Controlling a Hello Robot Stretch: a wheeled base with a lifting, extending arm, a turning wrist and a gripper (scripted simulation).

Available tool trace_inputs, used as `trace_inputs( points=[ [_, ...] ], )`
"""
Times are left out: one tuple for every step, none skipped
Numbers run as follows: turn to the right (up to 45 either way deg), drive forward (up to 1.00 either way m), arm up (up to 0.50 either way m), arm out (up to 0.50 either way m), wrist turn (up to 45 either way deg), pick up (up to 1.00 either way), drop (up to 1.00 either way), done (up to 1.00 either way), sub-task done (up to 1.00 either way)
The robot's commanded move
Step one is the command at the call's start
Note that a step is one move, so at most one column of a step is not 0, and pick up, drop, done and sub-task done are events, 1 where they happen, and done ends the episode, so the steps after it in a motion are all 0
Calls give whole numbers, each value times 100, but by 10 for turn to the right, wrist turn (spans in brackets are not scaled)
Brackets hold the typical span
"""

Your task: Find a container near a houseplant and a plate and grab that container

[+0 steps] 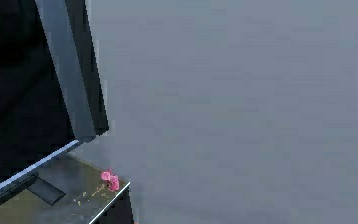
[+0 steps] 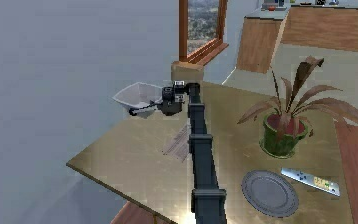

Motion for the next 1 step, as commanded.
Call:
trace_inputs(
  points=[
    [0,0,0,0,0,0,0,100,0]
  ],
)
